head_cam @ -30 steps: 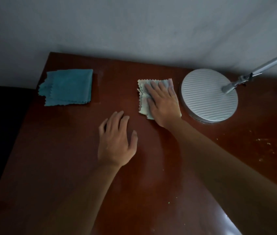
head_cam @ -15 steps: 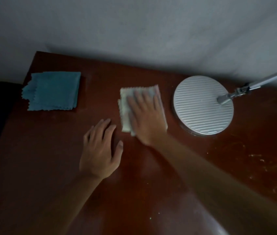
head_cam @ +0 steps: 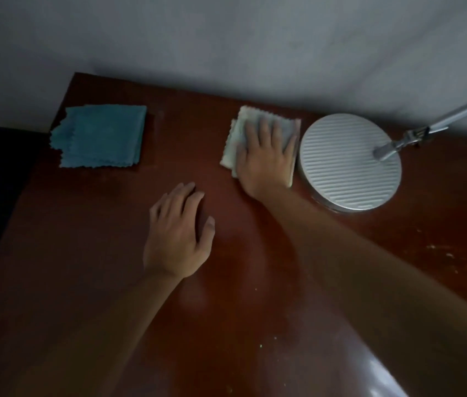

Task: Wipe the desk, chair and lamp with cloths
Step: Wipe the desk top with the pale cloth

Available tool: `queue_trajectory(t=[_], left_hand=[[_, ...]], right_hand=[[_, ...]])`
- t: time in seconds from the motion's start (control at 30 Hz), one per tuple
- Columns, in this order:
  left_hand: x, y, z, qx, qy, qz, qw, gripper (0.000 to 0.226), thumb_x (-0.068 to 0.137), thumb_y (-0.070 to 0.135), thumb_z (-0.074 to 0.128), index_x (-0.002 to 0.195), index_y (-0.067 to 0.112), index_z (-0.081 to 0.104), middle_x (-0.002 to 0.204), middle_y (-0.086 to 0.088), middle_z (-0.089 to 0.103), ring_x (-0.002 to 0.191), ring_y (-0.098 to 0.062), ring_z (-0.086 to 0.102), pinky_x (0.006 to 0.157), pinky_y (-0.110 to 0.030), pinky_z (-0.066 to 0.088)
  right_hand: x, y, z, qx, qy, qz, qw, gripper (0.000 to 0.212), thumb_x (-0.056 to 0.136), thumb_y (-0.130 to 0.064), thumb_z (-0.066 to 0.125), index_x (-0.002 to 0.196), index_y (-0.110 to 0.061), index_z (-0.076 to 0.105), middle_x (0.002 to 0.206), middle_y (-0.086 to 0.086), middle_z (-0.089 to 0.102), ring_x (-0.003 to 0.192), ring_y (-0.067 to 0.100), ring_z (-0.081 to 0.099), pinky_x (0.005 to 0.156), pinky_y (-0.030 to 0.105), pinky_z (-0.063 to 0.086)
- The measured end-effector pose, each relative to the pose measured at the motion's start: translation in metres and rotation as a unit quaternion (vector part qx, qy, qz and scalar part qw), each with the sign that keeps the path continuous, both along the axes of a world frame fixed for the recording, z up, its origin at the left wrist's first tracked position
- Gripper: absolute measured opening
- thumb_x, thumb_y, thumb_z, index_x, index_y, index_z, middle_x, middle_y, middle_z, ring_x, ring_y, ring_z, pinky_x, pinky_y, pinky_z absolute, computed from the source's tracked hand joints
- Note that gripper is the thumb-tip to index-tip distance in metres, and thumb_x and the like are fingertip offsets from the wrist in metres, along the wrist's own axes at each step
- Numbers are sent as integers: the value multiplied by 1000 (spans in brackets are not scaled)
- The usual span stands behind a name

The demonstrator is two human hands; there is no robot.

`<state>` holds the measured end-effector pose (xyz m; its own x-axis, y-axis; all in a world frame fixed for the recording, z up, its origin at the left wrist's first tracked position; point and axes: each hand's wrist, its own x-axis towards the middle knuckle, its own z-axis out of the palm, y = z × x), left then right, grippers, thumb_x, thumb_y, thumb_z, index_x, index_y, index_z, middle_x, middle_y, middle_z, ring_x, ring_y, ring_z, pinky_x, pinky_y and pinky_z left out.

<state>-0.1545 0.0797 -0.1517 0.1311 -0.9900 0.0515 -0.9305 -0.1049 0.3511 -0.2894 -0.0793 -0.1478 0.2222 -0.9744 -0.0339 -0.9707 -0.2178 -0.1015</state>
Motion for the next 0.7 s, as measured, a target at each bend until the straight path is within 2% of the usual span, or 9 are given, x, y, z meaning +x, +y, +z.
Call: queue_trajectory(t=[0.1, 0.2, 0.3, 0.37, 0.5, 0.6, 0.7], left_hand=[[1, 2, 3, 4, 21, 1, 1000, 54, 89, 42, 45, 134, 12, 52, 146, -7, 48, 140, -25, 37, 115, -47, 30], [4, 1, 7, 10, 89, -4, 996, 46, 95, 30, 52, 137, 12, 50, 148, -6, 47, 143, -23, 35, 118, -43, 24], [12, 15, 13, -3, 105, 7, 994, 38, 98, 20, 48, 135, 15, 51, 145, -3, 50, 141, -19, 37, 117, -43, 22], [18, 45, 15, -22, 66, 15, 997, 35, 97, 14, 45, 131, 16, 53, 142, -2, 53, 138, -18, 42, 115, -45, 23], [31, 113, 1, -28, 22, 18, 999, 40, 95, 13, 40, 133, 15, 53, 148, -3, 48, 143, -18, 37, 116, -47, 23], [32, 127, -6, -52, 25, 37, 998, 42, 97, 20, 36, 135, 11, 52, 148, -6, 49, 141, -20, 40, 115, -45, 27], [33, 125, -5, -65, 52, 53, 995, 42, 98, 25, 39, 135, 9, 52, 145, -9, 51, 136, -22, 45, 111, -44, 32]], right_hand=[[-11, 74, 1, 28, -11, 38, 999, 55, 105, -43, 21, 157, -26, 21, 166, 3, 15, 154, 27, 4, 121, 57, 0], [-29, 129, 2, 46, 5, 161, 986, 57, 104, -43, 12, 158, -25, 19, 166, 2, 17, 154, 26, 3, 122, 58, 4], [-44, 143, 4, 77, 32, 272, 959, 58, 102, -45, 7, 158, -30, 13, 167, -3, 10, 154, 22, -2, 123, 53, -3], [-45, 126, 4, 60, 71, 285, 954, 57, 102, -44, 6, 158, -33, 13, 167, -3, 11, 154, 21, 2, 123, 52, -4], [-13, 70, 8, 9, 99, 207, 973, 59, 102, -43, 5, 157, -28, 19, 165, 1, 20, 153, 24, 11, 122, 57, -1], [9, 79, 5, -14, 73, 237, 969, 55, 105, -41, 11, 158, -28, 19, 165, 0, 21, 154, 24, 11, 121, 58, -1], [-6, 173, 2, -15, 61, 388, 920, 53, 103, -35, 27, 155, -31, 27, 164, 0, 23, 153, 26, 14, 122, 59, 6]])
